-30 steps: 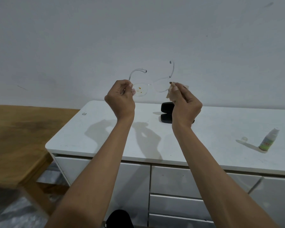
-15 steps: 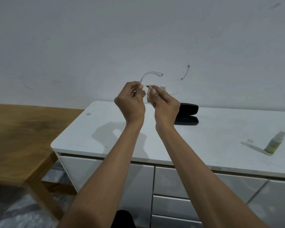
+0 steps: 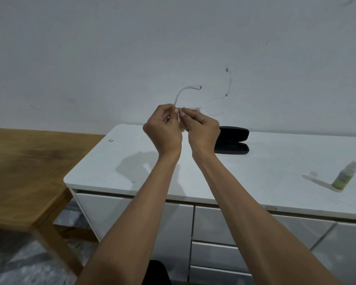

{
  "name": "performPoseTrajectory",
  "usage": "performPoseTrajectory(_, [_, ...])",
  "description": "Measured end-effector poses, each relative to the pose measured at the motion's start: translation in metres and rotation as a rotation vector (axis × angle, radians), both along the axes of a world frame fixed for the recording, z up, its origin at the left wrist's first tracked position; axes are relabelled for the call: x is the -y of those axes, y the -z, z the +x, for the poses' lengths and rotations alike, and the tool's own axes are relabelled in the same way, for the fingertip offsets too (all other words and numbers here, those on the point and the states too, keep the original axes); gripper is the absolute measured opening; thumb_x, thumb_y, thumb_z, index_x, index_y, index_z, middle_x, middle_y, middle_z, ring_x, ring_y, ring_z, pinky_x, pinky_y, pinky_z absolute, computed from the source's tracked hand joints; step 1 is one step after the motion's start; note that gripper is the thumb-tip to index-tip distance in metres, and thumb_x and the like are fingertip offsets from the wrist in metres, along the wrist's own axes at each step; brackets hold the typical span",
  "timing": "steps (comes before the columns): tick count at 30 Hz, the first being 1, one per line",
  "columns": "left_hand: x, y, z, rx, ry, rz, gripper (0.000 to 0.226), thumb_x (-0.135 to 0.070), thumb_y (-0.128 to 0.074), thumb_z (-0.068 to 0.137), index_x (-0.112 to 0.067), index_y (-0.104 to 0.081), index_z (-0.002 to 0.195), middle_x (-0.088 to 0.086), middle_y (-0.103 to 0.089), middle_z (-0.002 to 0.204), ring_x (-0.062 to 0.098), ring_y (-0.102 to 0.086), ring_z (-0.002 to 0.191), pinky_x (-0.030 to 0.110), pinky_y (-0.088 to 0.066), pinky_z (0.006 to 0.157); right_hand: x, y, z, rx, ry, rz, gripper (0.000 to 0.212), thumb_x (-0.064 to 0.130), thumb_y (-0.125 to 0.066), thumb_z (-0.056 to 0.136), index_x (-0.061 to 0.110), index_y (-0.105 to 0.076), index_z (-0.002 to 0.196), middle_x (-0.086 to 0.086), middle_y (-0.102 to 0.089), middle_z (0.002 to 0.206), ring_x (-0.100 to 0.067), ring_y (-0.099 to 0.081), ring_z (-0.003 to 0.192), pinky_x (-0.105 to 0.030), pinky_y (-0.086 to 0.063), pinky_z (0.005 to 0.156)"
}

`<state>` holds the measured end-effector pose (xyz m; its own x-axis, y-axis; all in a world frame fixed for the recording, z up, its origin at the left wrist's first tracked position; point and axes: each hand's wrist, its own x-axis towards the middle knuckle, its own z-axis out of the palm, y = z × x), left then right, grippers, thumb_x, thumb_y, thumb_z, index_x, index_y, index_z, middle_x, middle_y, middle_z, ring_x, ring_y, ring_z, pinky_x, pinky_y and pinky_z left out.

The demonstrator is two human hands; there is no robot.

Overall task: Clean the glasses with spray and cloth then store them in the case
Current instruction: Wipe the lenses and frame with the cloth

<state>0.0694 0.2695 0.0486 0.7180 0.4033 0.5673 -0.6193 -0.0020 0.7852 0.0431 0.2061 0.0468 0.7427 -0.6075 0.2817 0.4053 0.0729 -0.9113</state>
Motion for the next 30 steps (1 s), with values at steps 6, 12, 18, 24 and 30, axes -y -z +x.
performPoseTrajectory(6, [-0.009,0.008,0.003,0.018,-0.007,0.111,0.011,0.006,-0.070,0.085,-0.004,-0.074,0.083,-0.007,-0.069,0.070,0.006,-0.072,0.068,0.033,-0.063,0.065,0.008,0.004,-0.007,-0.083,-0.014,-0.134,0.012,0.016,-0.084,0.082,0.013,-0.084,0.093,-0.001,-0.080,0.079,-0.020,-0.078,0.081,-0.043,-0.063,0.086])
performPoseTrajectory(12, [-0.004,0.007,-0.003,0.113,-0.002,0.173,0.008,0.004,-0.069,0.087,-0.003,-0.070,0.085,0.001,-0.072,0.070,0.018,-0.073,0.061,0.041,-0.062,0.059,0.003,0.008,-0.012,0.023,0.198,-0.014,0.009,0.011,-0.082,0.084,0.011,-0.085,0.093,0.009,-0.080,0.080,-0.002,-0.075,0.081,-0.021,-0.059,0.081])
performPoseTrajectory(18, [0.006,0.000,-0.007,0.156,-0.003,0.190,0.006,0.003,-0.070,0.089,-0.003,-0.070,0.086,-0.001,-0.072,0.073,0.019,-0.073,0.065,0.036,-0.061,0.061,0.002,-0.002,-0.003,0.068,0.220,0.076,0.015,0.017,-0.081,0.087,0.014,-0.084,0.100,0.010,-0.081,0.094,0.001,-0.074,0.089,-0.021,-0.058,0.088])
performPoseTrajectory(24, [0.005,-0.003,-0.003,0.139,-0.004,0.177,0.007,0.004,-0.071,0.087,-0.002,-0.072,0.085,-0.006,-0.069,0.071,0.013,-0.071,0.068,0.017,-0.056,0.060,0.009,-0.004,-0.001,0.038,0.015,0.021,0.014,0.008,-0.078,0.087,0.011,-0.083,0.100,0.000,-0.081,0.092,-0.017,-0.077,0.092,-0.037,-0.061,0.093])
performPoseTrajectory(30, [-0.007,0.008,0.004,0.061,0.006,0.154,0.010,0.006,-0.070,0.086,-0.003,-0.070,0.082,-0.003,-0.071,0.069,0.010,-0.072,0.064,0.025,-0.059,0.057,0.019,0.002,-0.004,-0.059,-0.115,-0.179,0.014,0.008,-0.078,0.084,0.011,-0.084,0.097,-0.006,-0.081,0.084,-0.027,-0.078,0.086,-0.052,-0.060,0.092])
